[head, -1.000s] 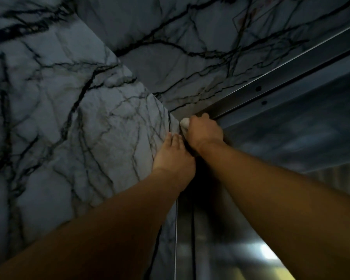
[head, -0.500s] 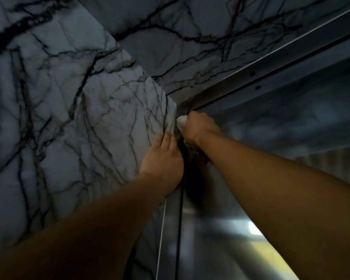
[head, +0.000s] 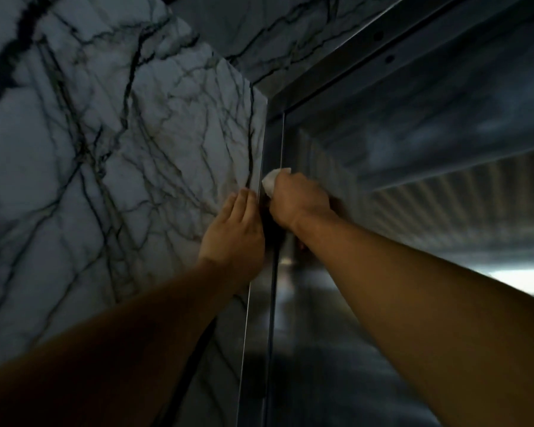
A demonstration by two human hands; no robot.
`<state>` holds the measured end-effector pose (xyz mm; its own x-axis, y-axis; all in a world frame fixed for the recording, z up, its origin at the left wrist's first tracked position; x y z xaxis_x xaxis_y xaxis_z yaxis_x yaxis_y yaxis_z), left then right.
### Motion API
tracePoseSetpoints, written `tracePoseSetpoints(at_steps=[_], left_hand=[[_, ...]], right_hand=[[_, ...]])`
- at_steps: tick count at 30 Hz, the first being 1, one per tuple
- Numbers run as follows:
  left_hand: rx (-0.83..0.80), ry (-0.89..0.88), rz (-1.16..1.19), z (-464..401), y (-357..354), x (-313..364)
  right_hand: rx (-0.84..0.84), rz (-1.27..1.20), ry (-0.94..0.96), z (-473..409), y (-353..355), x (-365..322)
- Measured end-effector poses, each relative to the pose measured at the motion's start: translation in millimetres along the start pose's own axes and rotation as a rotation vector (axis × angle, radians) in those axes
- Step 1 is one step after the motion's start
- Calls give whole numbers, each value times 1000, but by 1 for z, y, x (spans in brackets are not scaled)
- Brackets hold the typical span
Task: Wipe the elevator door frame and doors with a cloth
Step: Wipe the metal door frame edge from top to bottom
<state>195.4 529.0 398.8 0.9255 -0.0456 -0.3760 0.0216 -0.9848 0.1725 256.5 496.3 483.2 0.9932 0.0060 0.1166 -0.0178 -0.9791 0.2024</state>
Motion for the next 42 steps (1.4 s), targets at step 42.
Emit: tracePoseSetpoints(at_steps=[42], left_hand=[[-44, -177, 447, 231, -13, 91]], right_hand=[[-362, 71, -169, 314, -79, -30]])
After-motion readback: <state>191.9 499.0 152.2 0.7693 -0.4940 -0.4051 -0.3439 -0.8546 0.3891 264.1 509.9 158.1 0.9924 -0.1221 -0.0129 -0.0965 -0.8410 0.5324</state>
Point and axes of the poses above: each hand's wrist, its own z-axis away from the middle knuckle, its own y-axis out of the back of the hand, x = y × z, the point moved 10 cm from there along -z, towards the middle knuckle
